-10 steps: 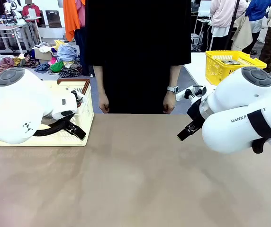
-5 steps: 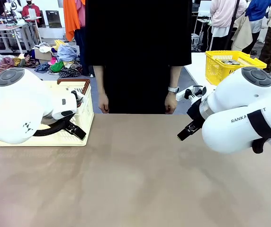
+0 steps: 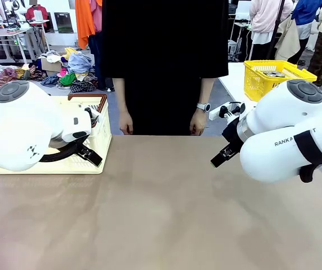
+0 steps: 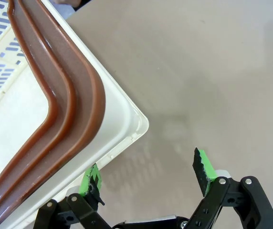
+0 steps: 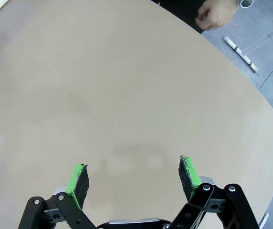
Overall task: Place the drinks into the Shopping basket.
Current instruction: Pick up one drink and place it into the Shopping basket.
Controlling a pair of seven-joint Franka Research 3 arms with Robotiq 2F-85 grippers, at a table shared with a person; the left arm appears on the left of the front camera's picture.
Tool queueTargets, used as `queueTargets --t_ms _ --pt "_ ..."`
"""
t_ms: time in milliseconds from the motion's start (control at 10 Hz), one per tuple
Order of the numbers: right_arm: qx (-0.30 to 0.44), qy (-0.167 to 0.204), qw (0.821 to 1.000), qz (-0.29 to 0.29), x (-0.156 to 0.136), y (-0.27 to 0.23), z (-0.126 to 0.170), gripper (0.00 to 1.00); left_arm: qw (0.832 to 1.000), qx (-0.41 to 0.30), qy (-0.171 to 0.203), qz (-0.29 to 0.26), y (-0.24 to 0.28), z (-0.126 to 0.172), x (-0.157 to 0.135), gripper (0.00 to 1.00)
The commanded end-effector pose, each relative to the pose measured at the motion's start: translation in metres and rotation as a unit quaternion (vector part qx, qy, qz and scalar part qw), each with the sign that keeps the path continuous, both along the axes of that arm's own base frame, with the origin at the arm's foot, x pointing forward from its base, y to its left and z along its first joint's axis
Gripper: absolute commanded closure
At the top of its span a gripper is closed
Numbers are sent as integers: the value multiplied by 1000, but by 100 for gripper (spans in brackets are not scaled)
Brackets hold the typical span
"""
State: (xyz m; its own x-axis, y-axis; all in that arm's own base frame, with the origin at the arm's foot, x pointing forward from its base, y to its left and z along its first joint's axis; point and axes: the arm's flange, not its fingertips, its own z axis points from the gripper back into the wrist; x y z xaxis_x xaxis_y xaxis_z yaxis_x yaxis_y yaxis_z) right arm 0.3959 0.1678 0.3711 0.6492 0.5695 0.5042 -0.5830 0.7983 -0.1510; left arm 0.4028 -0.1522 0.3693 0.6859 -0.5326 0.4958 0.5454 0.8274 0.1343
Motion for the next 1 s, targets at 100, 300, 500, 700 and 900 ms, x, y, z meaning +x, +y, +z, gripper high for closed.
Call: queueTargets --t_ms 100,300,500,700,900 --pt "0 0 1000 0 0 0 0 0 1000 0 0 0 0 0 0 0" --pt "0 0 1000 0 0 0 0 0 1000 0 0 0 0 0 0 0" --pt "61 162 984 -31 -6 -15 4 0 976 -37 201 -70 1 3 -12 0" --pt "139 254 957 -24 -24 -48 19 0 943 -119 303 -62 -2 16 -30 0" --pt "328 377 866 -26 -30 -90 50 0 906 -274 318 -63 18 58 -39 0"
